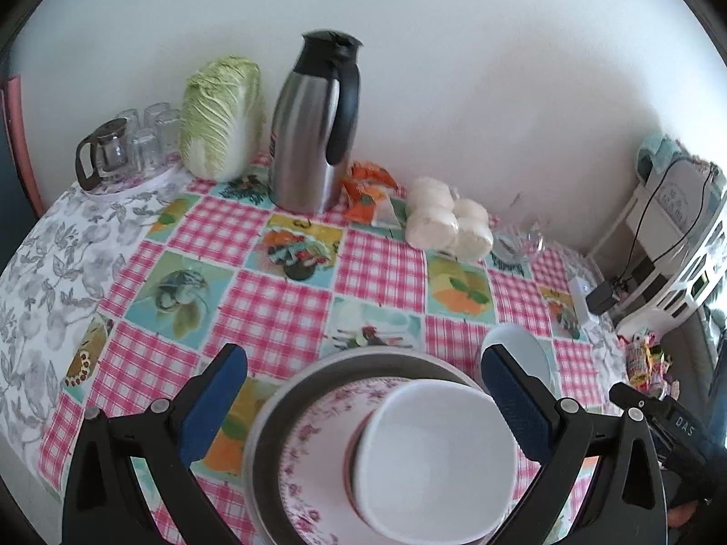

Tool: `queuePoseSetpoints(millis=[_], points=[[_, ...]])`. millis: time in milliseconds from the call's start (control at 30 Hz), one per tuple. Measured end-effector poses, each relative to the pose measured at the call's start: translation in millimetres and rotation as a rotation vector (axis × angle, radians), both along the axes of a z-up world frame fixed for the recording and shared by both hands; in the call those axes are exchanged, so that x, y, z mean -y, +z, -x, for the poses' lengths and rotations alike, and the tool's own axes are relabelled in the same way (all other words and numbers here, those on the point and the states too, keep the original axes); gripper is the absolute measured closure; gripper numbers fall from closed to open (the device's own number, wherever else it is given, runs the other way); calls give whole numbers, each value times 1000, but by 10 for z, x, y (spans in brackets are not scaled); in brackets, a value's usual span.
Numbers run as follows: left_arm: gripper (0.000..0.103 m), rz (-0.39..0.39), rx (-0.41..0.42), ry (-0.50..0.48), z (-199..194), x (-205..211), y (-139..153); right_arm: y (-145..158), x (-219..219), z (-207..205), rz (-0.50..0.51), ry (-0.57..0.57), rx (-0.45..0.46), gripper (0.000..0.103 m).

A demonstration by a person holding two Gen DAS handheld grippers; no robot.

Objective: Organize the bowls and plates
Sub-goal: 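Move both grippers to the pale blue bowl and close on its rim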

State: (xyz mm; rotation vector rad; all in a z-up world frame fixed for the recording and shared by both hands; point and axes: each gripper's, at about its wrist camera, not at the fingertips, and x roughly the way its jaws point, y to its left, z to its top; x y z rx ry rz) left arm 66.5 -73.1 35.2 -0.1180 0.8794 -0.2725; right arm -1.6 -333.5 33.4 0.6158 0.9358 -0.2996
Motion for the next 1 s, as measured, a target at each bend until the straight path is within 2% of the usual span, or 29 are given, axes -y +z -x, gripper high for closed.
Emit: queuePoseSetpoints(millis=[167,267,367,500,700,1000], points=[[0,-30,-8,-2,-43,265,106,-105,302,85,-25,-64,-19,0],[0,-8,-25,-45,-103,447,197,-185,449,119,-57,-100,-24,0],[0,-19,-38,-90,-184,667,255,-251,540,122,-70,-119,-34,0],[0,-29,-123,-174,-337,994,204,-321,596,100,-87,-120,-38,0],[1,-143,-234,-198,-574,1406,-35,-409,619,10,-94,-108,-35,0],[1,-277,-310,-171,-875,1701,-371,-524,468,-232,-48,-27,-54,0]])
